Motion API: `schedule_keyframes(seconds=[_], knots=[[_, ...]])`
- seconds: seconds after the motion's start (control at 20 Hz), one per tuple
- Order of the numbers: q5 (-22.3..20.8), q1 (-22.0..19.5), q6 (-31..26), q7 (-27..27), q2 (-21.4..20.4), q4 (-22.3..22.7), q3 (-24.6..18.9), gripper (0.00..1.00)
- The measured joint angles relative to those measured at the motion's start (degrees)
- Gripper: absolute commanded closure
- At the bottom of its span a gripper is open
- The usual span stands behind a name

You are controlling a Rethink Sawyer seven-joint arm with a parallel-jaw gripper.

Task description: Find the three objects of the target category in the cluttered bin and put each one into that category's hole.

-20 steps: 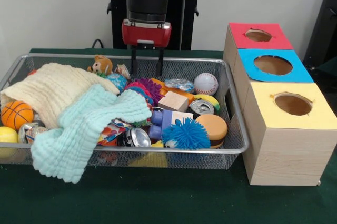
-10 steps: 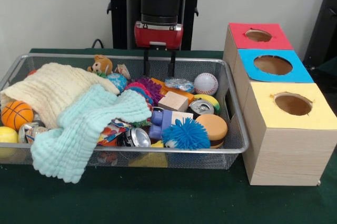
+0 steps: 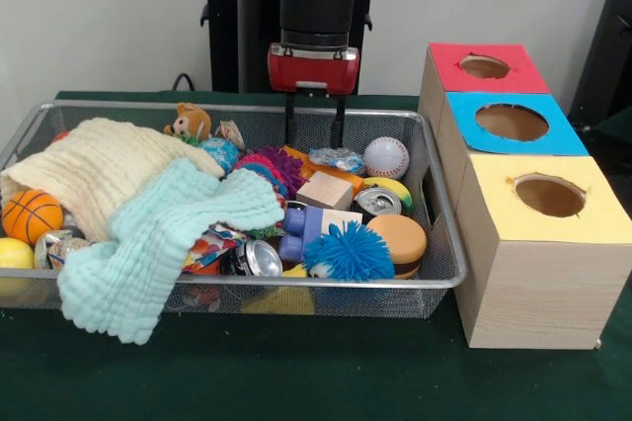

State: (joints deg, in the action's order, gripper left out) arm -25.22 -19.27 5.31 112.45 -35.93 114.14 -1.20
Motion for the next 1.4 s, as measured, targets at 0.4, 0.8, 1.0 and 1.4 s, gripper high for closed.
schedule_keyframes(seconds=[0.4,0.8,1.0,1.4], knots=[[1.72,1.49,3.32,0.00,4.11,-0.03,-0.01,0.00],[2.67,1.57,8.14,0.00,6.78,-0.26,-0.05,0.00],[2.83,1.57,8.78,0.00,7.01,-0.25,-0.03,0.00],[2.83,1.57,8.80,0.00,7.00,-0.26,-0.03,0.00]])
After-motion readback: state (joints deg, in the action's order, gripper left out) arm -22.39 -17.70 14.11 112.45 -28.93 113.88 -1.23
